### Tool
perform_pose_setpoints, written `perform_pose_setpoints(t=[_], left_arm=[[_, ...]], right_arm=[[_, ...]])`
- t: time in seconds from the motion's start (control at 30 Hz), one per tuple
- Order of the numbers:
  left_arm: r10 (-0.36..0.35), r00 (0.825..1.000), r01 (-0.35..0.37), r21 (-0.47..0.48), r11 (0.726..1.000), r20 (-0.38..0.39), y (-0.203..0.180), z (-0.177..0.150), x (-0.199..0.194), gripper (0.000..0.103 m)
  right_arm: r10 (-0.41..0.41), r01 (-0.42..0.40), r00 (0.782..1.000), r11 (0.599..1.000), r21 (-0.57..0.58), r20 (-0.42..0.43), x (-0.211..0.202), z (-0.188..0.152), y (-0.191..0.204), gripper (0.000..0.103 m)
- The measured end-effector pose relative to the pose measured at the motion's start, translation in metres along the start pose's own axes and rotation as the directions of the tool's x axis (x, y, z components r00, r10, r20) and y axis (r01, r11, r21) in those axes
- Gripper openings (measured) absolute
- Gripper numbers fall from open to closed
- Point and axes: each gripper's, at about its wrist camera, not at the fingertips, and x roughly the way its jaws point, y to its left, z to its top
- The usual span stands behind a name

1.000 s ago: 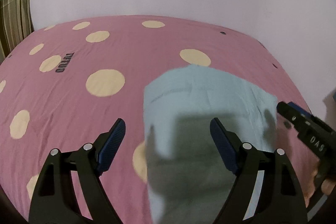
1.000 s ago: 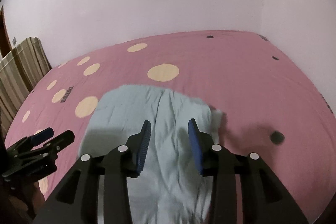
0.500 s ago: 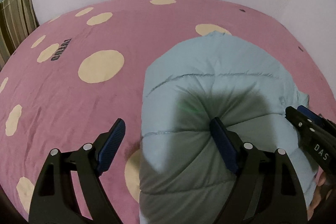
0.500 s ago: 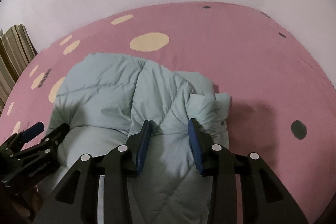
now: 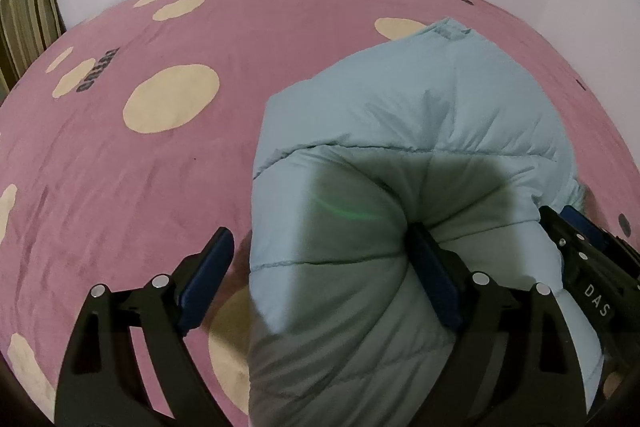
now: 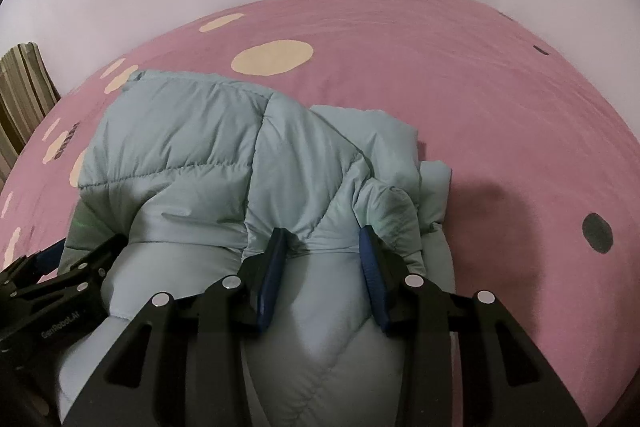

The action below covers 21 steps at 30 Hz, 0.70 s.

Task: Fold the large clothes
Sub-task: 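Grasp the folded jacket bundle with both grippers and tuck it together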

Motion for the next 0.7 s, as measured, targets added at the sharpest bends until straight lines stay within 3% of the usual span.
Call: perform_pose_setpoints(t=[0.23,0.47,0.57,0.7], left_arm=[[-0.020,1.000,0.020,-0.015,1.000,-0.002,0.004,0.003,-0.014,0.089],[-0.032,0.999,0.034,-0.136,0.990,0.020,0.025,0.003,-0.046,0.089],[-0.031,0.999,0.039,-0.214,0.976,0.041,0.038,-0.004,-0.061,0.089],[-0.083,0.996,0.091,-0.360,0.928,0.039,0.060,-0.019,-0.070,0.089]], right_arm=[[0.002,-0.002,1.000,1.000,-0.015,0.025,-0.014,0.000,0.001,0.040],[0.050,-0.054,0.996,0.998,0.045,0.068,-0.051,0.001,-0.008,0.057],[0.070,-0.079,0.992,0.993,0.085,0.109,-0.070,0.001,-0.019,0.068],[0.115,-0.138,0.985,0.971,0.197,0.126,-0.084,-0.006,-0.045,0.073]])
